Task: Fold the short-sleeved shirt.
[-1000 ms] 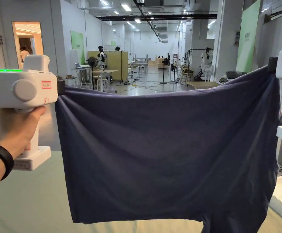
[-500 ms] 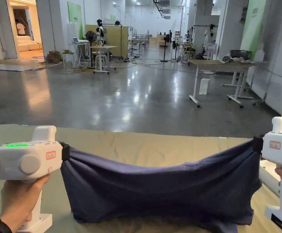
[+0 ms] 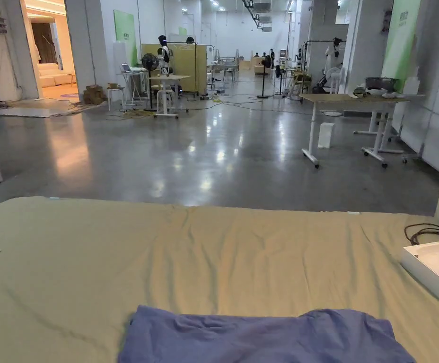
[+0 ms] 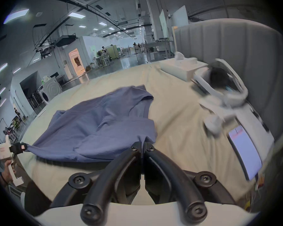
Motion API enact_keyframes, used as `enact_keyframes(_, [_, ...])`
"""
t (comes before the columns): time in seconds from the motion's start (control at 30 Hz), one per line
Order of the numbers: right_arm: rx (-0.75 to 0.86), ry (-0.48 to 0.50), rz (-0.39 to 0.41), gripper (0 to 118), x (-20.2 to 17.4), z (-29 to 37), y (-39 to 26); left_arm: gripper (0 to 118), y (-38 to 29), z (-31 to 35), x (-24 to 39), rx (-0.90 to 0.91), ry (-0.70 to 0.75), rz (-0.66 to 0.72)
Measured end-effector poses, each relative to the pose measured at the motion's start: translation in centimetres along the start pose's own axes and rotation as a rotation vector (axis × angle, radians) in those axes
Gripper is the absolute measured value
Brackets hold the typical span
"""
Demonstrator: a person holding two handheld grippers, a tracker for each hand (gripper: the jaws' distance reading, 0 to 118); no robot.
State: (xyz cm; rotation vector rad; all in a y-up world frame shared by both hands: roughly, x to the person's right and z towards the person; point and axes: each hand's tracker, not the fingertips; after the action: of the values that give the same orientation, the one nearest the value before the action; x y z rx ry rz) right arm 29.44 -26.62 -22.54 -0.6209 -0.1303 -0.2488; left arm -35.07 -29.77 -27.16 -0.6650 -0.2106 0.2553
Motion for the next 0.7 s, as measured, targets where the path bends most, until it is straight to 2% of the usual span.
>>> enact_keyframes(0.1, [-0.002, -0.01, -0.026, 2, 1.1, 4.0, -3.9, 7, -2.6, 3.3, -0.3, 0.002, -0.005, 0.015])
enact_keyframes(0.23, [-0.064, -0.029, 0.063, 2, 1.8, 6.4, -7.2, 7, -4.9, 4.9, -0.5, -0.055, 0.011, -0.054])
enact_keyframes(0.4, [-0.081, -0.035, 0.059, 2, 1.6, 6.3, -8.9, 7, -6.1, 4.3, -0.7, -0.058, 0.014, -0.043])
enact_keyframes(0.43, [-0.083, -0.039, 0.063, 2, 1.5, 6.2, -9.1, 11, -6.3, 4.2, -0.8, -0.048, 0.013, -0.041])
enact_keyframes(0.47, [-0.081, -0.038, 0.063, 9, 1.4, 6.0, -9.3, 25, -6.5, 4.1, -0.8, -0.045, 0.017, -0.043])
enact_keyframes(0.5, [-0.082, -0.048, 0.07, 22, 1.4, 5.8, -9.4, 48, -6.5, 4.0, -0.8, -0.047, 0.031, -0.041])
enact_keyframes(0.53, [-0.096, -0.058, 0.077, 31, 1.4, 5.7, -9.5, 56, -6.5, 4.1, -0.9, -0.066, 0.078, -0.035])
enact_keyframes(0.57, [-0.108, -0.071, 0.075, 31, 1.5, 5.6, -9.6, 56, -6.6, 4.3, -1.1, -0.065, 0.095, -0.026])
enact_keyframes(0.6, [-0.118, -0.072, 0.069, 63, 1.6, 5.7, -9.7, 76, -6.7, 4.8, -1.5, -0.049, 0.089, -0.012])
enact_keyframes(0.63, [-0.124, -0.054, 0.048, 91, 1.9, 6.1, -9.7, 91, -6.4, 5.6, -1.5, -0.035, 0.08, 0.009])
enact_keyframes(0.67, [-0.125, -0.023, 0.027, 88, 2.0, 6.6, -9.5, 91, -6.0, 6.5, -1.6, -0.014, 0.063, 0.039])
enact_keyframes(0.7, [-0.122, -0.035, 0.034, 85, 2.1, 7.3, -9.2, 91, -5.5, 7.3, -1.6, -0.002, 0.042, 0.063])
